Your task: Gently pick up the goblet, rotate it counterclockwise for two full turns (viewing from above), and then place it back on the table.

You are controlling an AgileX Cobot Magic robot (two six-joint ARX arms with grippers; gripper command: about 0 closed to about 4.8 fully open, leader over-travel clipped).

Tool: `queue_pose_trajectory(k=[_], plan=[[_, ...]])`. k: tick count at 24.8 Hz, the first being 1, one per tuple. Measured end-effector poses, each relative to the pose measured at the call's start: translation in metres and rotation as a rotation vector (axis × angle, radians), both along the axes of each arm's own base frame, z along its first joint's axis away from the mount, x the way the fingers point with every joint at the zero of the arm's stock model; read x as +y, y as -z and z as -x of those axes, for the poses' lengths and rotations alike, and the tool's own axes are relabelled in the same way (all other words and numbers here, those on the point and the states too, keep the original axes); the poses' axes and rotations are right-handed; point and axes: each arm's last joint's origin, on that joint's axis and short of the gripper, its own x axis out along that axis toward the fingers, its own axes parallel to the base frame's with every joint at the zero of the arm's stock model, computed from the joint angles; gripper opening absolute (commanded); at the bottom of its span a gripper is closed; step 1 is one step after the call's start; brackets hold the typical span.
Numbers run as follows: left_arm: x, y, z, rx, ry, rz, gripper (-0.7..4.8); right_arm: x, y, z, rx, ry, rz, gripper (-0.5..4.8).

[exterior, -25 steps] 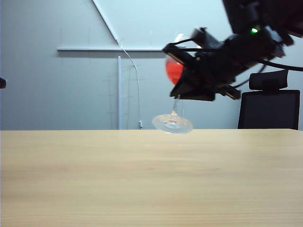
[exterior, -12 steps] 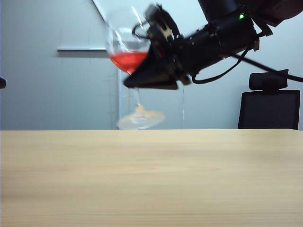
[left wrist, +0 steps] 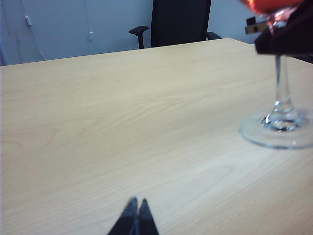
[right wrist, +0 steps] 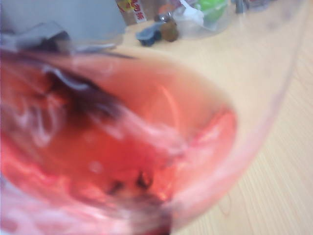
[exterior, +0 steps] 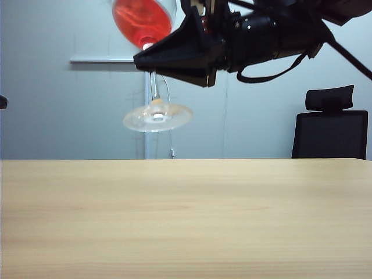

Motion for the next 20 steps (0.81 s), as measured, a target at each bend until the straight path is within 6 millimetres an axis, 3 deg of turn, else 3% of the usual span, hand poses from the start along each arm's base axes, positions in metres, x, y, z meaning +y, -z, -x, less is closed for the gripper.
queue_pose_trajectory(k=[3,7,20], plan=[[0.0,0.0,0.0,0.0,0.0,0.0,-0.05,-0.003,-0.004,0.005,-0.022,-0.013,-0.057,-0.06],[0.0,0.0,0.0,0.0,0.0,0.0,-0.05,-0.015,0.005,0.013,0.015,0.033,-0.159,-0.06],[0.0,0.0,0.0,0.0,0.0,0.0,-0.05,-0.059,0.039,0.043,0.005,0.473,-0.398,-0.06]])
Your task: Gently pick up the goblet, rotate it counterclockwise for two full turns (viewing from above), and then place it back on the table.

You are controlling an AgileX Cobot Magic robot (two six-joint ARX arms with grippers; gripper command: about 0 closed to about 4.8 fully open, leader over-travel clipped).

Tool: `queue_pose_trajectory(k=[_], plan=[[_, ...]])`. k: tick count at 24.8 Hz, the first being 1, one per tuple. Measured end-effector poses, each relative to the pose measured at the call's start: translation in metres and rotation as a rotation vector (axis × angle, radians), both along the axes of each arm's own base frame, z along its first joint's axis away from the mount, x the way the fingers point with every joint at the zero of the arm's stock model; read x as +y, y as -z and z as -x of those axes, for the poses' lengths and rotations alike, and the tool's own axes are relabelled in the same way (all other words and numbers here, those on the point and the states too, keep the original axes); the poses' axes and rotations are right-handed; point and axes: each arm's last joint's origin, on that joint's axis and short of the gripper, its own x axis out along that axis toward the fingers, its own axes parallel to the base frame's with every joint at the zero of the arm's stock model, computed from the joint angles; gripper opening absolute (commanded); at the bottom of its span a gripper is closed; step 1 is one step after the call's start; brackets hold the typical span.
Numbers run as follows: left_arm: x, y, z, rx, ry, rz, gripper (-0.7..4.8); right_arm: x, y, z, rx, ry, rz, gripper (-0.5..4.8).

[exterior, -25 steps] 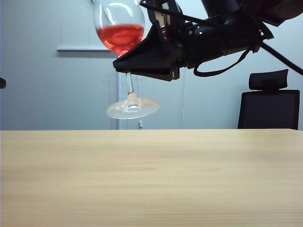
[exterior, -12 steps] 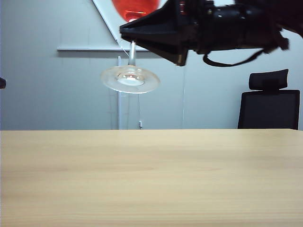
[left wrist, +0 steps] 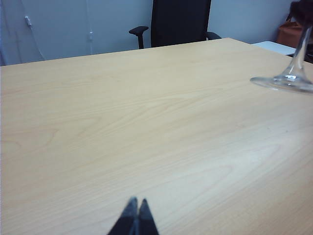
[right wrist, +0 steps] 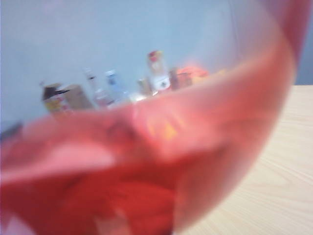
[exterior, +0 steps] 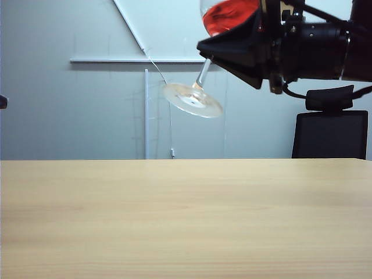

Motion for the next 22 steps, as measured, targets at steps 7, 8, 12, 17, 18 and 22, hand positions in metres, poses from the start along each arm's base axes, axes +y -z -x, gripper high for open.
queue_pose_trajectory(k=[7,8,12,17,18,22], plan=[[0.0,0.0,0.0,0.0,0.0,0.0,-0.05,-0.003,0.003,-0.002,0.032,0.165,-0.027,-0.06],[0.0,0.0,0.0,0.0,0.0,0.0,-0.05,-0.004,0.003,-0.003,0.042,0.21,-0.034,-0.06],[0.0,0.0,0.0,0.0,0.0,0.0,-0.05,-0.008,0.008,-0.008,0.101,0.394,-0.038,-0.06],[0.0,0.0,0.0,0.0,0.0,0.0,-0.05,-0.011,0.016,-0.011,0.072,0.558,0.095,-0.06],[0.0,0.0,0.0,0.0,0.0,0.0,-0.05,-0.01,0.016,-0.012,0.042,0.573,0.143,-0.06],[0.0,0.0,0.0,0.0,0.0,0.0,-0.05,-0.004,0.012,-0.023,-0.06,0.562,0.282,-0.06]])
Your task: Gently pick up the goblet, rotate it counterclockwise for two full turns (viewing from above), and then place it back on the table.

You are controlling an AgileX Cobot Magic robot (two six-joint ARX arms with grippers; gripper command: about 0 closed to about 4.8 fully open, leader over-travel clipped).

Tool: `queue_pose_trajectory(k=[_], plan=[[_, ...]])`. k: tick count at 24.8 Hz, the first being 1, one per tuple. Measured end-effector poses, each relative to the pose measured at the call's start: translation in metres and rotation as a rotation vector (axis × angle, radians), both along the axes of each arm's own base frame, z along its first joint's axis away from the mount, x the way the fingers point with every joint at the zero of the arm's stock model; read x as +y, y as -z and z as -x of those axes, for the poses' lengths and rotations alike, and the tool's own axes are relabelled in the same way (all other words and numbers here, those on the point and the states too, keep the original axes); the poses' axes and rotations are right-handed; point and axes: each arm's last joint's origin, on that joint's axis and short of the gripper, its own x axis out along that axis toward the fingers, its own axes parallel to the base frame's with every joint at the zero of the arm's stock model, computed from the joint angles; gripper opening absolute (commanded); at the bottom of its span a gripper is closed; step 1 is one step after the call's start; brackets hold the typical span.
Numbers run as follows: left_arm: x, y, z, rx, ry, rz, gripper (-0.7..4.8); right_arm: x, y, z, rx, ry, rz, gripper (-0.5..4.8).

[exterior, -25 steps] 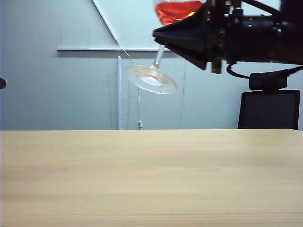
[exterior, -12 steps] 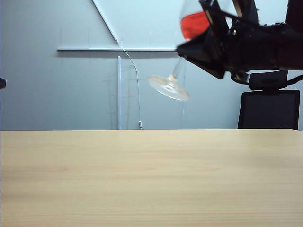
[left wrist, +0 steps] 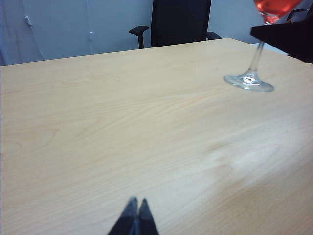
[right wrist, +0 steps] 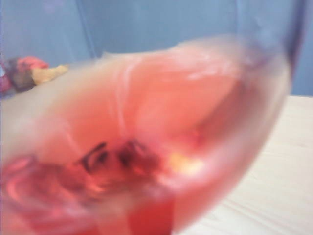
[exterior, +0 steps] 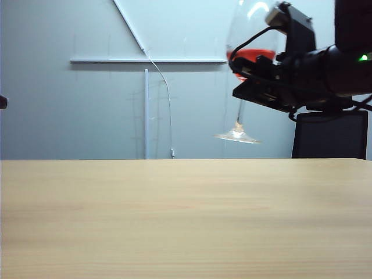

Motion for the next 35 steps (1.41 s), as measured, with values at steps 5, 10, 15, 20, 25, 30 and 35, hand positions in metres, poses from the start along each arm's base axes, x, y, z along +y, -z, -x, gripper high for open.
queue_pose_trajectory(k=[5,10,15,20,25,30,35], plan=[[0.0,0.0,0.0,0.0,0.0,0.0,-0.05,0.013,-0.005,-0.017,-0.021,-0.15,0.069,-0.06],[0.0,0.0,0.0,0.0,0.0,0.0,-0.05,0.022,0.002,-0.021,-0.001,-0.301,0.086,-0.06],[0.0,0.0,0.0,0.0,0.0,0.0,-0.05,0.035,0.009,-0.014,-0.003,-0.433,0.127,-0.06],[0.0,0.0,0.0,0.0,0.0,0.0,-0.05,0.054,0.021,-0.003,0.018,-0.543,0.191,-0.06],[0.0,0.0,0.0,0.0,0.0,0.001,-0.05,0.064,0.031,0.001,0.014,-0.569,0.232,-0.05],[0.0,0.0,0.0,0.0,0.0,0.0,-0.05,0.065,0.043,-0.002,0.035,-0.554,0.241,-0.06],[0.0,0.0,0.0,0.0,0.0,0.0,-0.05,0.068,0.047,-0.002,0.001,-0.563,0.23,-0.05]])
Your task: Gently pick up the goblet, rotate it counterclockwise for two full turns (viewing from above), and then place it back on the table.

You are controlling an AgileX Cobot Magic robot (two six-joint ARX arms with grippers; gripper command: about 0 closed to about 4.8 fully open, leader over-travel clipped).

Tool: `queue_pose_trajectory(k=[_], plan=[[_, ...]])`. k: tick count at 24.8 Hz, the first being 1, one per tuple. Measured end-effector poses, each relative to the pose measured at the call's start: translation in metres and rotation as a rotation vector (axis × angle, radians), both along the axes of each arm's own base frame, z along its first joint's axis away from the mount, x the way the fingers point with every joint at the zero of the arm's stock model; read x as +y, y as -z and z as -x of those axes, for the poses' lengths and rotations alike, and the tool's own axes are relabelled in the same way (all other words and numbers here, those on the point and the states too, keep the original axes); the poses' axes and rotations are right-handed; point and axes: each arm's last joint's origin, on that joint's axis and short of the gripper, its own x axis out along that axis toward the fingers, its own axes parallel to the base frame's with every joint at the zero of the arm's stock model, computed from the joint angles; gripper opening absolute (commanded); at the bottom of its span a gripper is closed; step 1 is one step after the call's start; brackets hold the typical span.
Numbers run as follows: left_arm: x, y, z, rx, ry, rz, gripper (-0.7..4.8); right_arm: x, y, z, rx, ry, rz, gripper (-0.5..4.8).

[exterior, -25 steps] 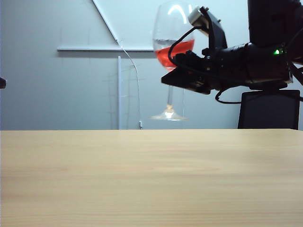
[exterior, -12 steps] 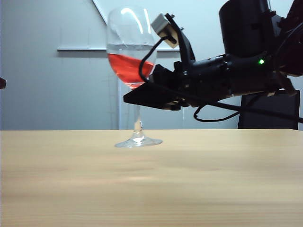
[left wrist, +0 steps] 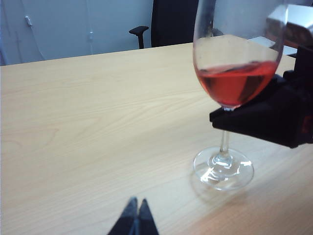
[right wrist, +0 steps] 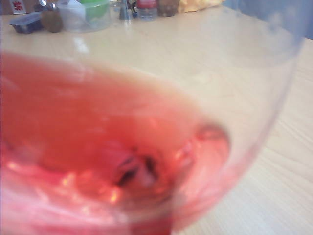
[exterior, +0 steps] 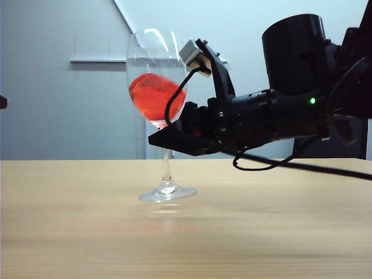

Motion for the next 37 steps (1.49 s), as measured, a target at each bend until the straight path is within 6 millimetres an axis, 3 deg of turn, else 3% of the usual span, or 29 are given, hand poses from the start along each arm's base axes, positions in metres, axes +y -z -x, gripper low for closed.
queue_pose_trajectory(k=[34,37], plan=[[0.0,0.0,0.0,0.0,0.0,0.0,-0.05,0.008,0.024,-0.007,-0.024,0.041,-0.061,-0.03],[0.0,0.0,0.0,0.0,0.0,0.0,-0.05,0.008,0.024,-0.007,-0.019,0.042,-0.065,0.37]])
